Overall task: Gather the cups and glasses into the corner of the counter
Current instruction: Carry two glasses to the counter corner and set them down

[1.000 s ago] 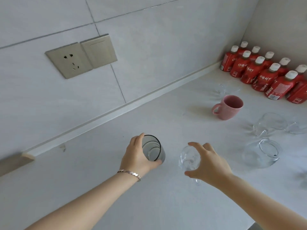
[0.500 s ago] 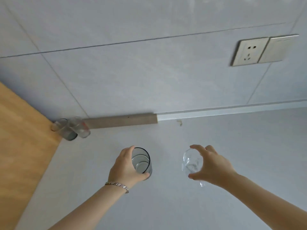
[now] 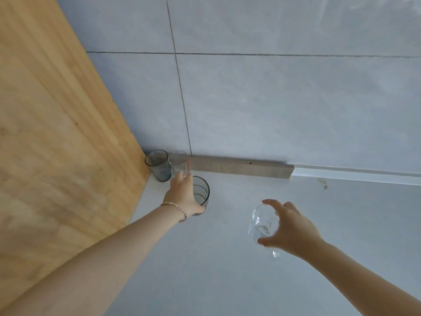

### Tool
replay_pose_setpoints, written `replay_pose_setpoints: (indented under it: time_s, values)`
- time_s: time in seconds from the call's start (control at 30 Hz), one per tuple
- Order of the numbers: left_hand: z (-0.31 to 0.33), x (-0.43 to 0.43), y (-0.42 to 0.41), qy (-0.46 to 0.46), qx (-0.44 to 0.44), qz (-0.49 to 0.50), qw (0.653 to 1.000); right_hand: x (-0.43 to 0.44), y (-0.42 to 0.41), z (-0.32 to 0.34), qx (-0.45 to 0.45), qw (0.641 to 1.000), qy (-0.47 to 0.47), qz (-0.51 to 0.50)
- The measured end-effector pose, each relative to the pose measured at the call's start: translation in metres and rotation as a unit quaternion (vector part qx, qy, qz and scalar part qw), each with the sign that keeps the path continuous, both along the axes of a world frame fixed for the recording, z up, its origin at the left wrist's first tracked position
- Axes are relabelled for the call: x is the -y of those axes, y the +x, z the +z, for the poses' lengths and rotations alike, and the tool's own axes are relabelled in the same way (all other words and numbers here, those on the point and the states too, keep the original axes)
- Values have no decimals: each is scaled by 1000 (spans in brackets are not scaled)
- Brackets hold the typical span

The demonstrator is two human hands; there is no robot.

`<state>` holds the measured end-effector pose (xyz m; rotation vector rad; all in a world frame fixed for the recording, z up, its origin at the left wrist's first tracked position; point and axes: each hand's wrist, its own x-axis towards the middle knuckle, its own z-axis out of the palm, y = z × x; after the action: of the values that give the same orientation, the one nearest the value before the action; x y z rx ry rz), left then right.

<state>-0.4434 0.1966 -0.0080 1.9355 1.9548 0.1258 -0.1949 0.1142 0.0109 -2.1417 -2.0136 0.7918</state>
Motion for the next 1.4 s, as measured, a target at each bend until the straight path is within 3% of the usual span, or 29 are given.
replay_pose_setpoints:
  time_s: [0.2,0.47,0.63,0.9,1.07,1.2,1.4]
  values:
    - [0,-68,13,39,-87,-95,991,-23,-10,-8,9,1000,-7,-16]
    - [-22,-113,3,54,-42,-97,993,-58,-17,-34,-1,999,-11,-53]
    - [-41,-116,-4,64,9,-97,993,-96,-44,-54,-60,993,-13,-97]
    - [-60,-117,-7,123,-31,-128,984,-166,-92,-74,-101,986,5,-137]
    - [-64,-117,-7,136,-39,-132,981,-173,-99,-81,-159,973,41,-163]
    - [-62,-116,-6,143,-45,-136,979,-163,-95,-78,-191,968,18,-164]
    - [-40,-109,3,51,-161,-140,976,-119,-52,-66,-82,990,-99,-63]
